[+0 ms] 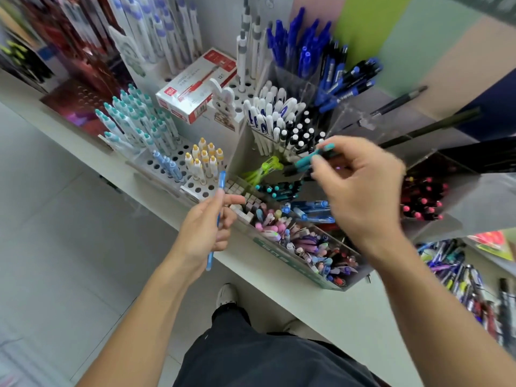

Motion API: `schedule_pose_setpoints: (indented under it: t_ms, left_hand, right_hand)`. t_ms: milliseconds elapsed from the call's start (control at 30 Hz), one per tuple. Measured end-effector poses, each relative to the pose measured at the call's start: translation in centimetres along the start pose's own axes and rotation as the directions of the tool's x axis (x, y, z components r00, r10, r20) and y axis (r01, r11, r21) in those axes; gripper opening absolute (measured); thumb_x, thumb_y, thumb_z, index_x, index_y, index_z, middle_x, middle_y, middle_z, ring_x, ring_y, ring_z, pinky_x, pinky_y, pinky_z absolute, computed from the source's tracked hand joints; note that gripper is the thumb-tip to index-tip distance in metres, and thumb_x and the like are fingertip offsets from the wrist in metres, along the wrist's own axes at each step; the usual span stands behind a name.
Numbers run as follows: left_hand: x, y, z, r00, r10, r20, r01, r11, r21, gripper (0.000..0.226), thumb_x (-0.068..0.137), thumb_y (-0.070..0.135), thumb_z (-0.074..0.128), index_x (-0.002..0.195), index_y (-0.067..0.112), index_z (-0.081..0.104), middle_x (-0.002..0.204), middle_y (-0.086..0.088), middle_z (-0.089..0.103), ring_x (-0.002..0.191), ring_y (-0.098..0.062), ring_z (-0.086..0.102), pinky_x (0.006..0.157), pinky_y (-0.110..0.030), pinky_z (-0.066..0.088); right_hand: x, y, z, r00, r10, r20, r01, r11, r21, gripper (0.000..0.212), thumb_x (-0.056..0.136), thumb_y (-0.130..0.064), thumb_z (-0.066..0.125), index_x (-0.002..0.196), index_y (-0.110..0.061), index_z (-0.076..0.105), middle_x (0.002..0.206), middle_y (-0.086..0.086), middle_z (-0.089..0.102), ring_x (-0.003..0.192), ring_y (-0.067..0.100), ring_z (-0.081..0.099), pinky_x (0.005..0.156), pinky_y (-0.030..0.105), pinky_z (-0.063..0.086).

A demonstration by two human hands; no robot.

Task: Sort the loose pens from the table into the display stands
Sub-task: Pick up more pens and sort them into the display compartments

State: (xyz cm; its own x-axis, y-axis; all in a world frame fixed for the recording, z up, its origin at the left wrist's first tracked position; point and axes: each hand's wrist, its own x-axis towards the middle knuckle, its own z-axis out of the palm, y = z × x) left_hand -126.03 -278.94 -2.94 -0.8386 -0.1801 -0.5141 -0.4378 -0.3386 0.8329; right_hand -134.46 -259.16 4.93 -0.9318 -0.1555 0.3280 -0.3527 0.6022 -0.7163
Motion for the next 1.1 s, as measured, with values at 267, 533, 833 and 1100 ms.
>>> schedule_pose_setpoints:
  t_ms: [267, 533, 833, 1100]
  left_hand:
    - [0.1, 0.9, 1.3, 0.992, 0.118, 0.049, -0.116, 0.993, -0.035, 0.015, 0.107, 0.009, 0.034, 0.109, 0.011, 0.049, 0.067, -0.005, 0.051, 0.047, -0.012, 0.031, 0.040, -0.021, 0.026]
    - [-0.5, 1.0, 3.4, 0.858, 0.500, 0.118, -0.513, 0.824, 0.241, 0.028, 0.086, -0.003, 0.073, 0.101, 0.020, 0.073, 0.094, 0.006, 0.075, 0.085, -0.008, 0.070, 0.076, -0.019, 0.053]
    - [-0.6, 0.3, 8.7, 0.776, 0.631, 0.004, -0.466, 0.569, 0.678, 0.034, 0.077, 0.025, 0.087, 0.098, 0.024, 0.060, 0.084, 0.006, 0.059, 0.074, -0.010, 0.057, 0.066, -0.029, 0.051]
    - [0.5, -1.8, 7.7, 0.924, 0.367, 0.105, -0.349, 0.700, 0.623, 0.033, 0.085, 0.006, 0.079, 0.109, 0.021, 0.062, 0.098, 0.007, 0.067, 0.089, 0.000, 0.068, 0.080, -0.019, 0.058]
  right_hand:
    - [0.2, 1.8, 6.9, 0.926, 0.159, 0.342, 0.017, 0.888, -0.460, 0.016, 0.086, 0.002, 0.062, 0.096, -0.006, 0.072, 0.090, 0.012, 0.069, 0.084, 0.034, 0.062, 0.076, 0.047, 0.055]
    - [-1.0, -0.8, 0.0, 0.909, 0.169, 0.381, -0.173, 0.985, -0.025, 0.025, 0.092, -0.018, 0.069, 0.117, -0.018, 0.073, 0.085, -0.005, 0.073, 0.073, 0.009, 0.066, 0.073, 0.031, 0.057]
    - [-5.7, 2.1, -5.9, 0.985, 0.003, -0.170, -0.024, 0.992, -0.124, 0.006, 0.095, -0.013, 0.069, 0.097, -0.012, 0.074, 0.084, -0.008, 0.069, 0.073, 0.007, 0.060, 0.069, 0.016, 0.046]
    - [-5.3, 4.8, -2.0, 0.994, 0.098, 0.042, -0.086, 0.968, -0.236, 0.014, 0.087, -0.015, 0.077, 0.091, -0.010, 0.065, 0.074, 0.003, 0.067, 0.064, 0.023, 0.059, 0.061, 0.041, 0.052]
